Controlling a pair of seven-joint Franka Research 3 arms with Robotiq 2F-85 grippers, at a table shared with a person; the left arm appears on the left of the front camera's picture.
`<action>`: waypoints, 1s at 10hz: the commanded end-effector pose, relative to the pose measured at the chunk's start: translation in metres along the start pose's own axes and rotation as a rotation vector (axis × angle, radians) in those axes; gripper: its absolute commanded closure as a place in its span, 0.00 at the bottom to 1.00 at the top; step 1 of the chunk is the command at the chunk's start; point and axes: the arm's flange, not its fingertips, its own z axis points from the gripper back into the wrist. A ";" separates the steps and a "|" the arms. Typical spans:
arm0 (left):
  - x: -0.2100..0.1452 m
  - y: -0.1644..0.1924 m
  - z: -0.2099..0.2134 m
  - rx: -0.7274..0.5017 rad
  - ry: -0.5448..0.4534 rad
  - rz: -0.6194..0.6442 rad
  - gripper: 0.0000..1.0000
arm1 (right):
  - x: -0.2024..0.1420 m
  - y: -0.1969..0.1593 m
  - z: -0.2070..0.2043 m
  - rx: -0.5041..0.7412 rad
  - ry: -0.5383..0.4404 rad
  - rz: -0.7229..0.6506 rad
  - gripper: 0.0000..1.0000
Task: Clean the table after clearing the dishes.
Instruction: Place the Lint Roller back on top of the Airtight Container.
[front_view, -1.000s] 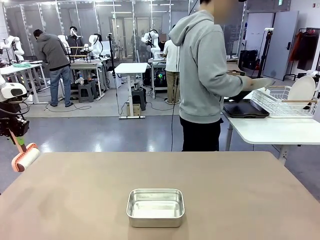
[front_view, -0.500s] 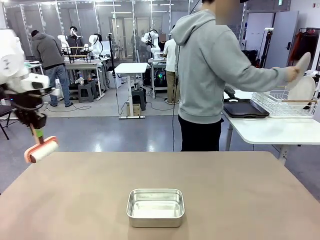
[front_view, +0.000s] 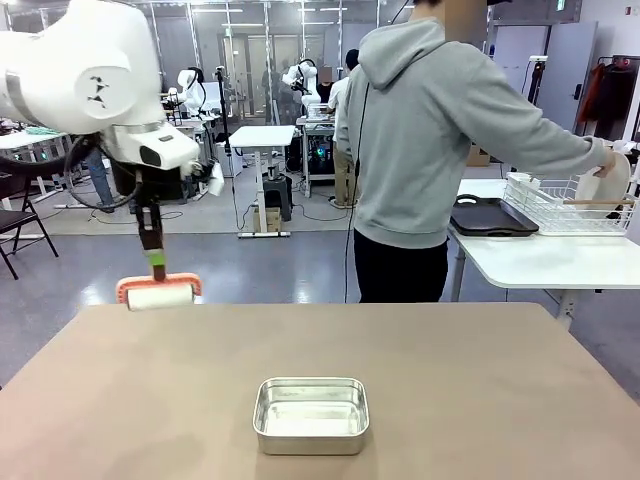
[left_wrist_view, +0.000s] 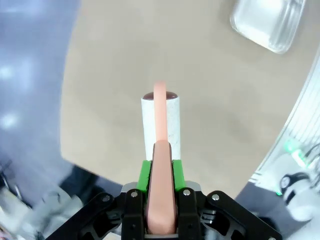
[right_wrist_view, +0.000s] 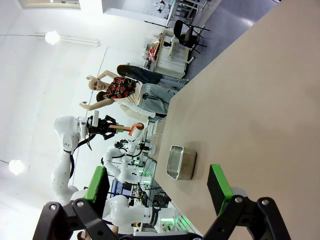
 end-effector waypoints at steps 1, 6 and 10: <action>0.008 -0.038 -0.011 0.030 -0.073 -0.246 0.79 | 0.000 0.005 0.001 0.002 -0.001 -0.014 0.00; 0.093 -0.127 -0.026 -0.064 -0.217 -0.431 0.79 | 0.000 0.005 0.001 0.002 -0.001 -0.014 0.00; 0.091 -0.123 -0.032 -0.075 -0.166 -0.449 0.79 | 0.000 0.005 0.001 0.002 -0.001 -0.014 0.00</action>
